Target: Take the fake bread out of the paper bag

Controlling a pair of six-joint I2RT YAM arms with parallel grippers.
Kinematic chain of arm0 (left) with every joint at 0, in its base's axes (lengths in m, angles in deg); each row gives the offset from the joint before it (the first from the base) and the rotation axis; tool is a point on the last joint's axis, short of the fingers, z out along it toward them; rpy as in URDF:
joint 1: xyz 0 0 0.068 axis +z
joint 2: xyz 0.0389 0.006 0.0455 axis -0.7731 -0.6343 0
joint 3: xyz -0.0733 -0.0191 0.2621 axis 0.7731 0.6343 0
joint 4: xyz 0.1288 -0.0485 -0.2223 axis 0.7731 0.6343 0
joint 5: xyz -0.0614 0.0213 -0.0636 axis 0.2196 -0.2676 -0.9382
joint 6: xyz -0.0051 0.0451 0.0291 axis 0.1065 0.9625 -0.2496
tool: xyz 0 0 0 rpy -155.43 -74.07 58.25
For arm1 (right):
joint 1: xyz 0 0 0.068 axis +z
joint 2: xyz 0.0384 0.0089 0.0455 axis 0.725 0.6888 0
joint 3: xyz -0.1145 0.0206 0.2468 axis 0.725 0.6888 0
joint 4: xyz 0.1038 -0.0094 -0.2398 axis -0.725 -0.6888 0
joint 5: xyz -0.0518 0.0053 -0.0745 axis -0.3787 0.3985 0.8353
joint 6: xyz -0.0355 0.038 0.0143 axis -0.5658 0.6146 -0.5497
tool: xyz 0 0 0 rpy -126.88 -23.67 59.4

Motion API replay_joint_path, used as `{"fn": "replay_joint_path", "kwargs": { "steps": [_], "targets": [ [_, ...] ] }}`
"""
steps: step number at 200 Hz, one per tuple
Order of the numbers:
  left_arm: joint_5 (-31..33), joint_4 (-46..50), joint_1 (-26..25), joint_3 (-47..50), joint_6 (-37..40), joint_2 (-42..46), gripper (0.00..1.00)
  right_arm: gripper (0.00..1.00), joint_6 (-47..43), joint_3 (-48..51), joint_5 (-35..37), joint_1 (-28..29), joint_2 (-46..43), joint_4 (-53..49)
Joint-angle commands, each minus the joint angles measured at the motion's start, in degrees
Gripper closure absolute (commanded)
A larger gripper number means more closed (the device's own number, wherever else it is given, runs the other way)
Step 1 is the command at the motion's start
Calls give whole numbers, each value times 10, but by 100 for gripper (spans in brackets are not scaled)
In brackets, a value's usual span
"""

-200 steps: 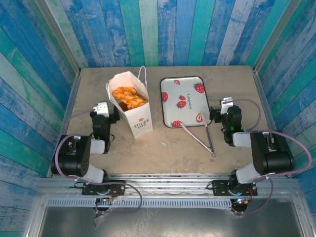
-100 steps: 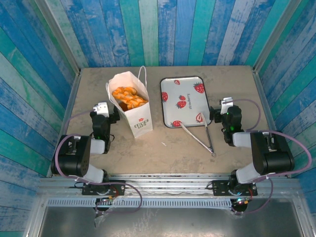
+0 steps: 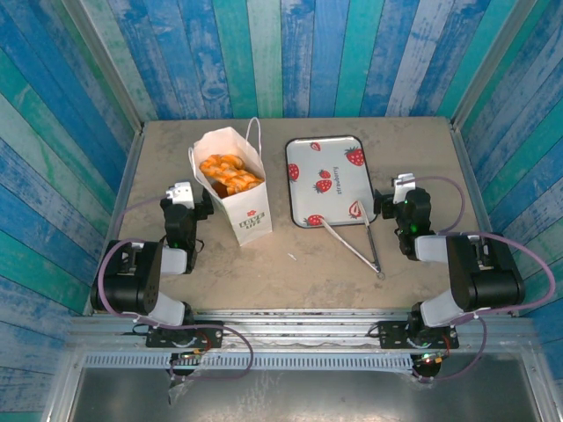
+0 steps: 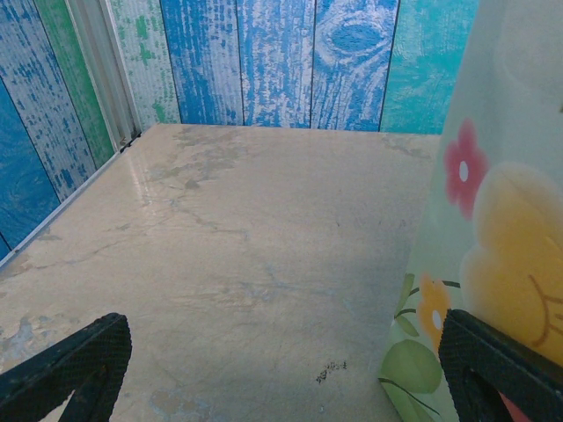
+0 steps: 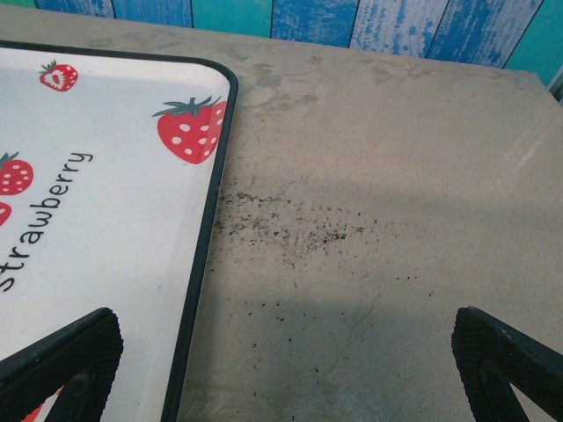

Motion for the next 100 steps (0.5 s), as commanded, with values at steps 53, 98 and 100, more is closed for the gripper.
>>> {"fn": "replay_joint_path", "kwargs": {
  "steps": [53,98,100],
  "targets": [
    [2,-11,1,-8,-3,-15,6,0,-3,-12,-3,-4,4,0],
    [12,-1,2,-9,-9,-3,6,0,-3,-10,-3,-4,3,3],
    [12,0,2,-9,-9,-2,6,0,-3,-10,-3,-4,3,3]
  ]
}}
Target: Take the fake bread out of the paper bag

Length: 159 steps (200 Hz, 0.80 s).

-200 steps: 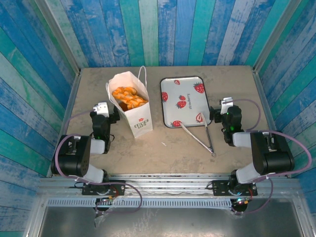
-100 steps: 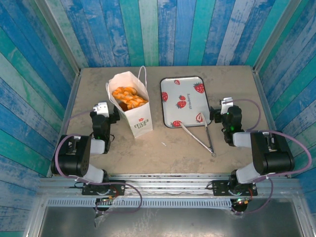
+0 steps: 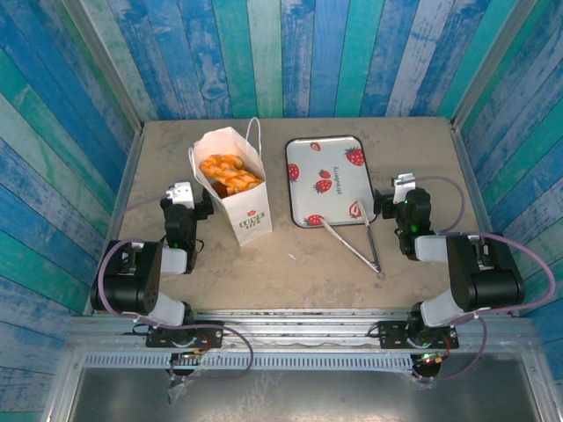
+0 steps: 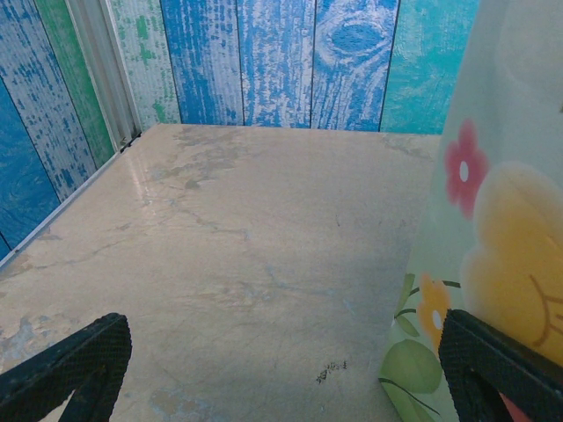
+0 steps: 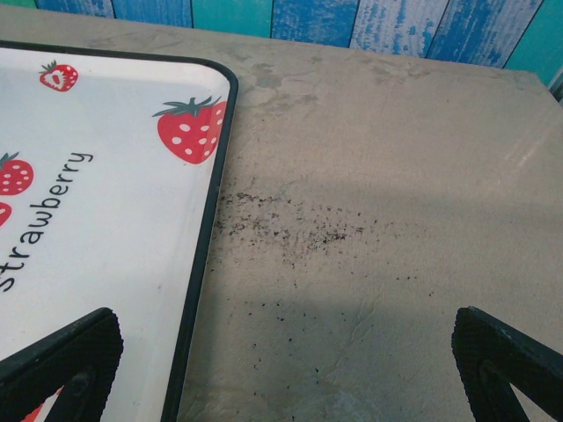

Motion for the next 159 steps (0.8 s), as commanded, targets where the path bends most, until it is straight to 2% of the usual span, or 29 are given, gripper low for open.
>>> {"fn": "replay_joint_path", "kwargs": {
  "steps": [1,26,84,123,144,159],
  "targets": [
    [12,0,2,-8,-8,-1,6,0,-3,-11,-2,-3,2,3],
    [29,1,2,3,-15,27,6,0,-8,-28,-10,-3,-11,-38],
    [89,87,2,4,-43,132,6,0,0,-45,7,-3,-38,-87],
    [139,244,2,-25,-154,254,6,0,38,-77,62,-3,-108,-184],
    [179,381,2,-64,-264,315,6,0,70,-102,62,-2,-148,-252],
    [189,465,2,-94,-301,352,6,0,104,-120,71,1,-177,-300]
  ]
}}
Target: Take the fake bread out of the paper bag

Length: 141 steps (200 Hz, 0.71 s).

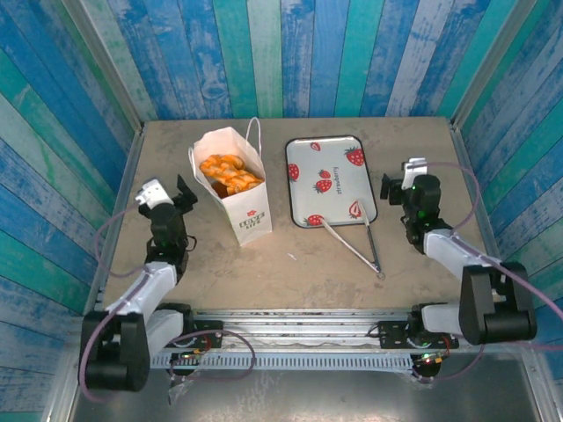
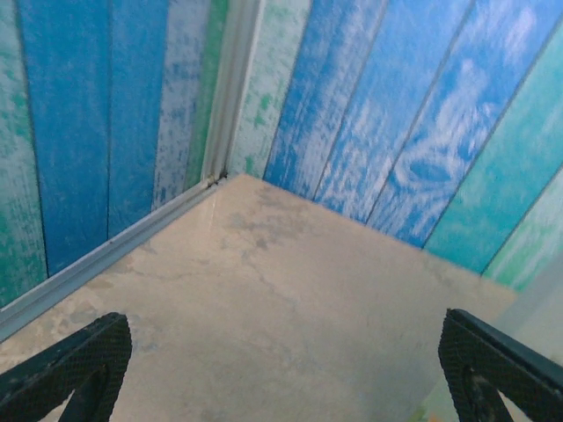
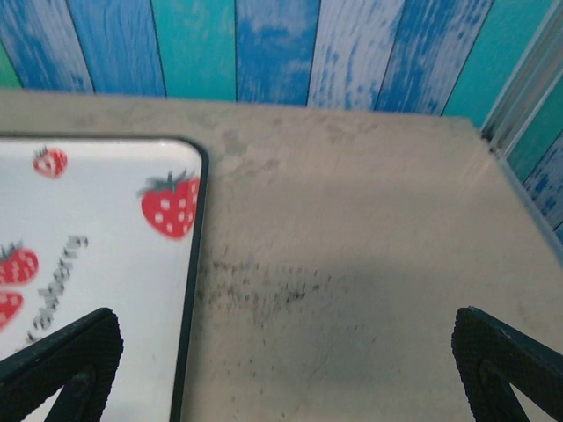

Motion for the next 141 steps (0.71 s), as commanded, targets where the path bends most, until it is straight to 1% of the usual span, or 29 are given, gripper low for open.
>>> {"fn": "replay_joint_path", "kwargs": {
  "steps": [1,20,42,83,97,117,141],
  "targets": [
    [46,179,2,-53,-116,63,6,0,62,-31,26,1,-42,-102],
    [24,256,2,-83,-149,109,6,0,97,-52,29,4,-68,-157],
    [22,363,2,-125,-207,157,6,0,125,-86,25,13,-91,-241],
    [-29,512,2,-208,-226,223,6,0,136,-115,34,46,-123,-319],
    [-49,543,1,-236,-223,237,6,0,143,-125,40,57,-127,-339],
    [-76,562,2,-270,-225,254,6,0,146,-137,47,73,-129,-359],
    [-112,588,2,-320,-222,251,6,0,146,-152,50,89,-126,-382]
  ]
}}
